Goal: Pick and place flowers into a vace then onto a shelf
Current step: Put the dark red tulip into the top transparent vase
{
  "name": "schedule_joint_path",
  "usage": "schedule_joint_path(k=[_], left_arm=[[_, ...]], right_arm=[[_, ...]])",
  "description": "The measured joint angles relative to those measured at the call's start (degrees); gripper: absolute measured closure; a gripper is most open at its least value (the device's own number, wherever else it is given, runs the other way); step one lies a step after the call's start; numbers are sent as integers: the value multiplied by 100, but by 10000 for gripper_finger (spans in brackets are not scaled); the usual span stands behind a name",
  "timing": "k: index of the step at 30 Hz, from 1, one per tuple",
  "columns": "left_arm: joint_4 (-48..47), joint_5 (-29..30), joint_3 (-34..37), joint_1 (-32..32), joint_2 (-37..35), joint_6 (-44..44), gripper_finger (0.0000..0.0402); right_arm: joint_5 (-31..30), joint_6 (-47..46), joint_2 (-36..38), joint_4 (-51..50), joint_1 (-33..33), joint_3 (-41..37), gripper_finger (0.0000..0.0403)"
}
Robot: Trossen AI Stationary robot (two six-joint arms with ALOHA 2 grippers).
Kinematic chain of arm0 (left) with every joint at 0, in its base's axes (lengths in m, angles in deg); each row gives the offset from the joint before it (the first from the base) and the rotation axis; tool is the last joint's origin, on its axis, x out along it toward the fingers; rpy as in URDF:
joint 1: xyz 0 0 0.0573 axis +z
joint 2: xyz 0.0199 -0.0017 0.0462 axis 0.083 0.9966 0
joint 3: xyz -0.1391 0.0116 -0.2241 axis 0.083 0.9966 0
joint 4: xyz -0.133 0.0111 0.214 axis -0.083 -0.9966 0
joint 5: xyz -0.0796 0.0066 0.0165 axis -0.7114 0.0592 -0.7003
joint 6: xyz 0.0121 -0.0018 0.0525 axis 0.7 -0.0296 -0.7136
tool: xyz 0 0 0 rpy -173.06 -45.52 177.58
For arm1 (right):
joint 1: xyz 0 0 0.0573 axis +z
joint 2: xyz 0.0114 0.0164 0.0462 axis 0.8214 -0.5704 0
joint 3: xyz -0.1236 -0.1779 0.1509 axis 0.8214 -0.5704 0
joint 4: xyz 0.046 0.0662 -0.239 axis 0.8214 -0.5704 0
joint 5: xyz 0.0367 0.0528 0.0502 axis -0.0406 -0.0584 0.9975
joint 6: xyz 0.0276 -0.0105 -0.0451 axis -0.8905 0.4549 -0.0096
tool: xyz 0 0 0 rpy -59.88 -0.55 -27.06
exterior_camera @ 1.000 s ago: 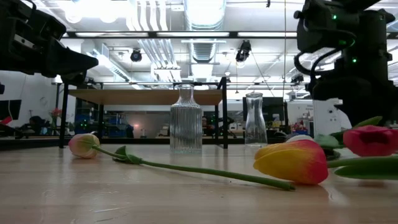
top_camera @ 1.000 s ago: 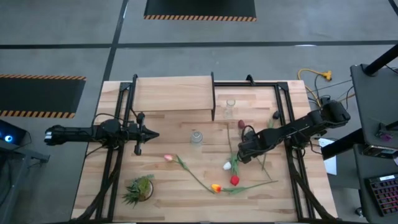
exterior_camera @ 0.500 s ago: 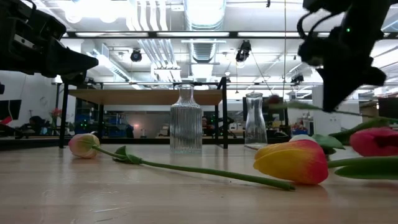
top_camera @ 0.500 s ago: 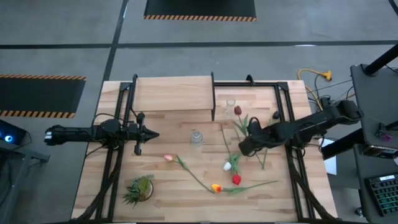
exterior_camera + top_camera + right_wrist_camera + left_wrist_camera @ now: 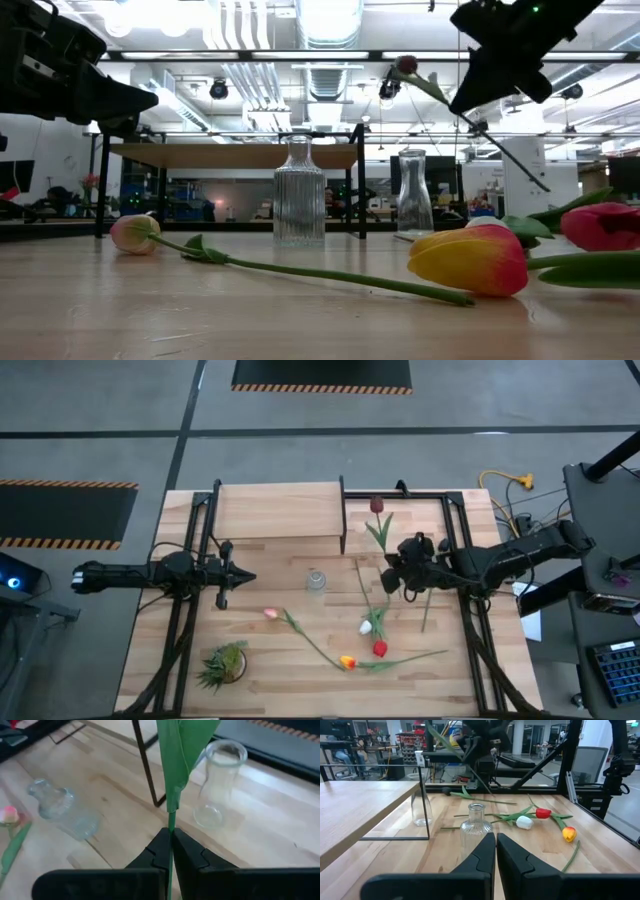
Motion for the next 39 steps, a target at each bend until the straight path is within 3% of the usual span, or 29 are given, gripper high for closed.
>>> schedule_joint_path(k=[8,12,15,21,29,34,39], left_arm=[[0,0,0,0,-1,-2,402],[0,0,0,0,1,0,402],[2,0,0,0,-1,0,402],[2,0,0,0,1,-2,402],[2,0,0,0,1,-1,402],[2,0,0,0,1,0,402],[2,0,0,0,1,-1,402]], right_arm=[[-1391,1061,-3,694,-119,-6,394],[-1714,1861,-80,1594,-436,-11,394],[-1431,2777,-133,2497,-755,-11,394],[-235,4233,-159,4075,-1551,-11,394],[125,4678,-169,4593,-2307,-11,394],[528,4739,-177,4892,-2530,-11,394],[565,4887,-369,5202,-2665,-27,394]])
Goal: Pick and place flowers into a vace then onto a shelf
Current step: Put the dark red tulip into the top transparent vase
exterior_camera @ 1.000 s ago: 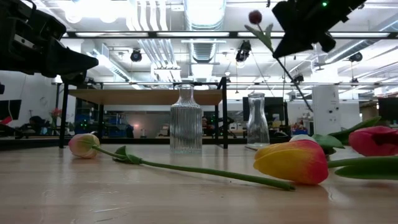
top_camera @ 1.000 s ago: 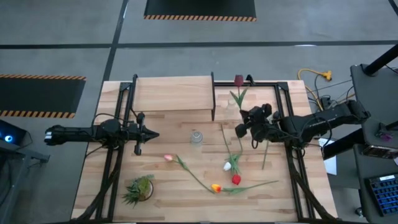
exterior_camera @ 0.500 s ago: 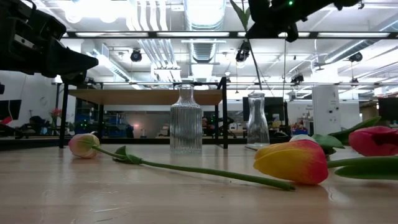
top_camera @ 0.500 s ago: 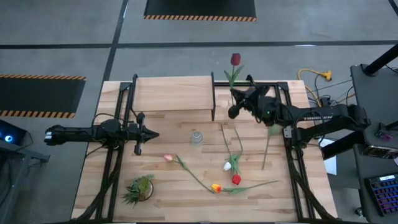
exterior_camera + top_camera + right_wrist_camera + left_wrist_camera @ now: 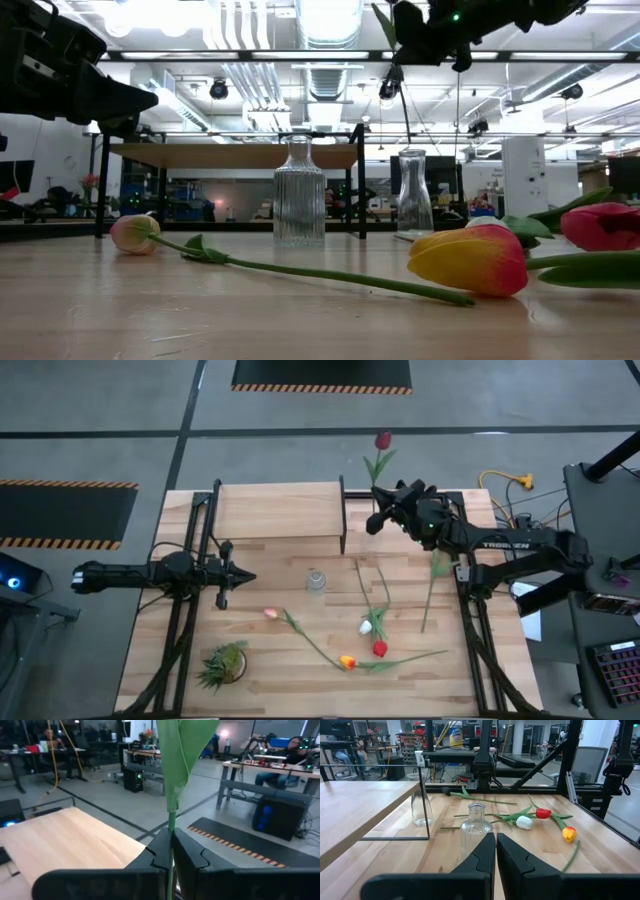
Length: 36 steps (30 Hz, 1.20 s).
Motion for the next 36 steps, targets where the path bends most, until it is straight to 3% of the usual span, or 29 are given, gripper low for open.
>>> schedule_joint_path(k=[22,36], left_arm=[[0,0,0,0,0,-1,402],[0,-1,0,0,2,0,402]], right_arm=[[-11,-363,-1154,82,-96,-72,394],[-50,-737,-839,73,-88,-577,394]])
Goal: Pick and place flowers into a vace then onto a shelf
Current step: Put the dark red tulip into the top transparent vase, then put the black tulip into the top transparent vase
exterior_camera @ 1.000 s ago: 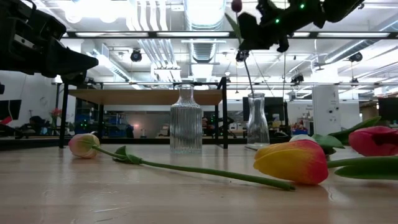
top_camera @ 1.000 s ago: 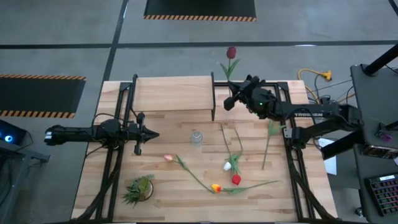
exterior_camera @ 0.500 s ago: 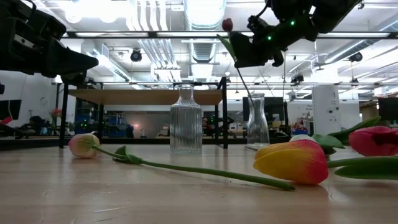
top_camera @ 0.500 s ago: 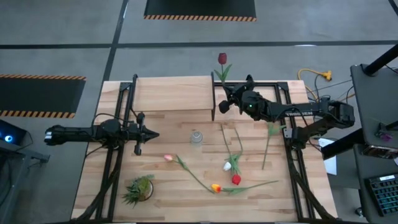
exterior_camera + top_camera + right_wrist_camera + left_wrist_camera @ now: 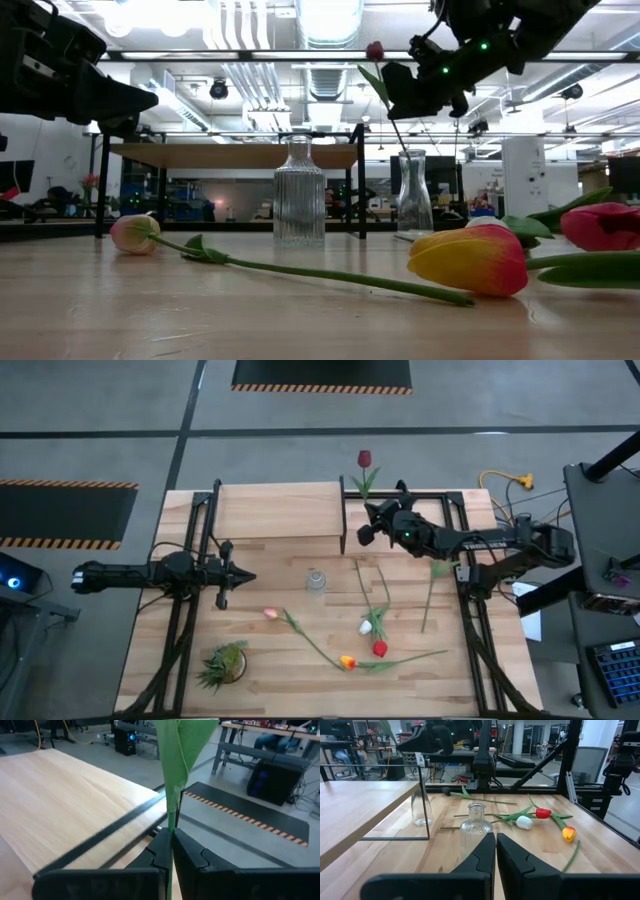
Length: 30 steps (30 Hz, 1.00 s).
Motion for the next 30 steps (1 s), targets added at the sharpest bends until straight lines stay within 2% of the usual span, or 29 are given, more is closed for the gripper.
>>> schedule_joint_path(k=[6,16,20,26,30], left_arm=[[0,1,0,0,2,1,402],[0,1,0,0,2,1,402],[-1,1,0,0,2,1,402],[0,0,0,0,2,0,402],[0,0,0,-1,2,1,402]], right_arm=[[-107,-231,266,8,4,-241,374],[-109,-220,369,3,26,-262,295],[-110,-208,659,-132,109,-257,265],[-126,-499,1496,-1162,373,-254,236],[-127,-1372,2040,-2193,578,-254,230]])
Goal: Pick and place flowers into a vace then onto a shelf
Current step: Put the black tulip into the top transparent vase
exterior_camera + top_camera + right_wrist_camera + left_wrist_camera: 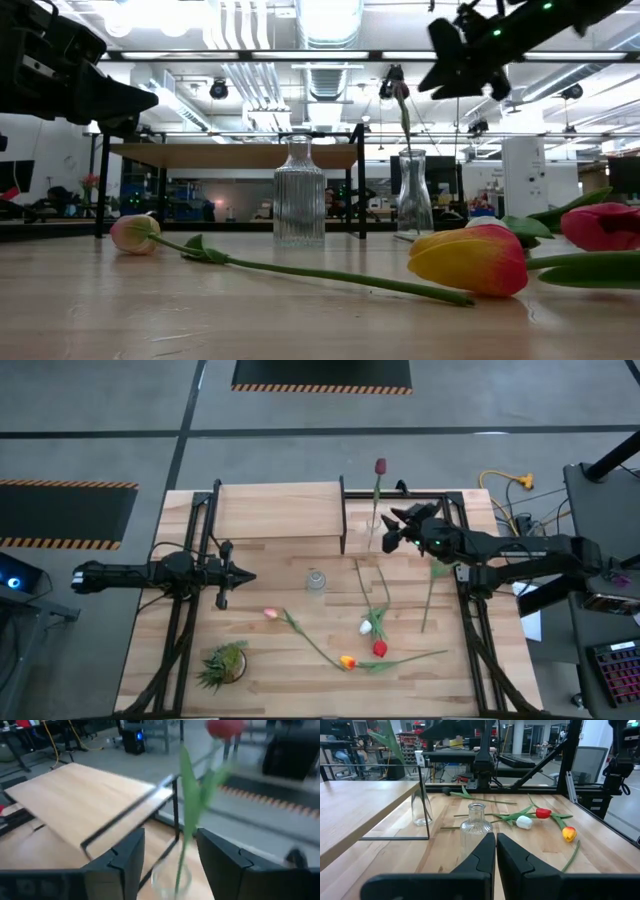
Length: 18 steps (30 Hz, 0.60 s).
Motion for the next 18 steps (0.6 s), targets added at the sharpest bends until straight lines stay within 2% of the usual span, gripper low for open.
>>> schedule_joint_path(k=[8,13,18], left_arm=[[-1,0,0,1,0,0,402],[0,1,0,-2,0,0,402],[-1,1,0,1,0,0,402]], right_arm=[[24,-1907,467,-2080,236,1,232],[600,-2988,366,-3062,236,2,239],[1173,-3524,117,-3637,236,2,245]])
